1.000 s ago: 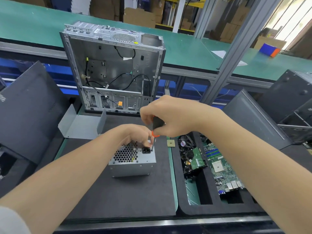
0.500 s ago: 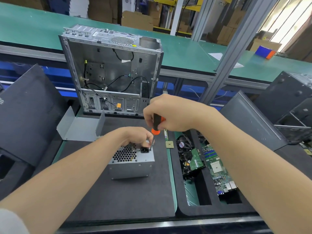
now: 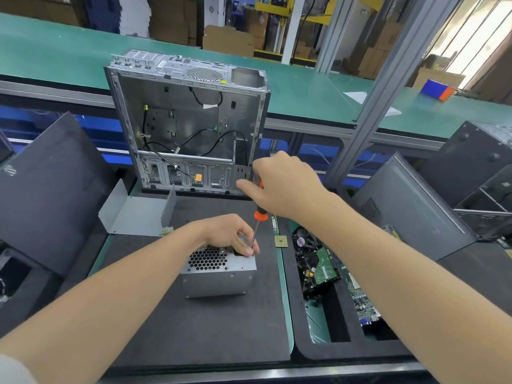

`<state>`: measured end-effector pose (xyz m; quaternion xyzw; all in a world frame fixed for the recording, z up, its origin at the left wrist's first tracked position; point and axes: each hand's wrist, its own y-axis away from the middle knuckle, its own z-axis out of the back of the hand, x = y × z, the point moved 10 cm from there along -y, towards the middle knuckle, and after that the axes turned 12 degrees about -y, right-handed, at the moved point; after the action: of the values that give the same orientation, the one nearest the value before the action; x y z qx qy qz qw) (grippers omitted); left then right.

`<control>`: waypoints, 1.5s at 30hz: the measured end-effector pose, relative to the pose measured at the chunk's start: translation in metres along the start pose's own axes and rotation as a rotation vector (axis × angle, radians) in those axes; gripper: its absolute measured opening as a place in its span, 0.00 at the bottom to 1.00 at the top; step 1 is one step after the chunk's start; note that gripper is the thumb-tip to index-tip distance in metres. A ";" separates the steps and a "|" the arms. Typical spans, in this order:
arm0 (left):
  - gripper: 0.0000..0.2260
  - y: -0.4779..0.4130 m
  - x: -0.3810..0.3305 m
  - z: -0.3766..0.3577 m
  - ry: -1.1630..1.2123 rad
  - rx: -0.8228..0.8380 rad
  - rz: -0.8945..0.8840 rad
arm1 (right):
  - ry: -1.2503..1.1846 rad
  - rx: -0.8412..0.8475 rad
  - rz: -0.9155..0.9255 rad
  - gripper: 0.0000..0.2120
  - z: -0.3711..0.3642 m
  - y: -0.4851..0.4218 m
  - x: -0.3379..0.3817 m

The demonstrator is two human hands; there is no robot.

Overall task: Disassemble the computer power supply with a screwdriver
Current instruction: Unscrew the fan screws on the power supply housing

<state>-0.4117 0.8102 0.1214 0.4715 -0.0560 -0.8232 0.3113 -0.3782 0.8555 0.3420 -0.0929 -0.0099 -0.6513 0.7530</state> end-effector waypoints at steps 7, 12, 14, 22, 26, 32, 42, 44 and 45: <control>0.12 -0.003 0.002 0.001 -0.007 0.011 -0.008 | 0.038 0.080 -0.012 0.22 -0.007 -0.005 0.002; 0.09 -0.004 0.004 0.001 0.011 0.020 -0.025 | -0.186 0.299 0.250 0.05 -0.004 0.003 0.020; 0.09 -0.005 0.006 0.001 0.010 0.014 -0.020 | -0.176 0.352 0.302 0.09 -0.003 0.005 0.021; 0.05 -0.008 0.011 0.000 0.045 -0.010 0.015 | -0.181 0.219 0.266 0.13 0.001 0.003 0.023; 0.12 -0.010 0.012 -0.001 0.059 -0.001 0.026 | 0.124 -0.001 0.003 0.29 0.013 -0.002 0.007; 0.08 -0.007 0.011 -0.001 0.071 0.001 0.035 | 0.109 0.064 -0.136 0.28 -0.001 -0.001 -0.002; 0.07 -0.006 0.010 0.002 0.049 -0.020 0.011 | -0.231 0.319 0.277 0.08 0.000 0.005 0.018; 0.07 -0.007 0.012 0.002 0.056 -0.030 0.024 | -0.249 0.319 0.274 0.08 -0.002 0.006 0.017; 0.06 -0.008 0.011 0.001 0.056 -0.031 0.028 | -0.244 0.305 0.274 0.07 -0.003 0.006 0.018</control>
<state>-0.4203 0.8095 0.1107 0.4889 -0.0412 -0.8059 0.3313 -0.3695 0.8386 0.3407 -0.0565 -0.1864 -0.5181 0.8328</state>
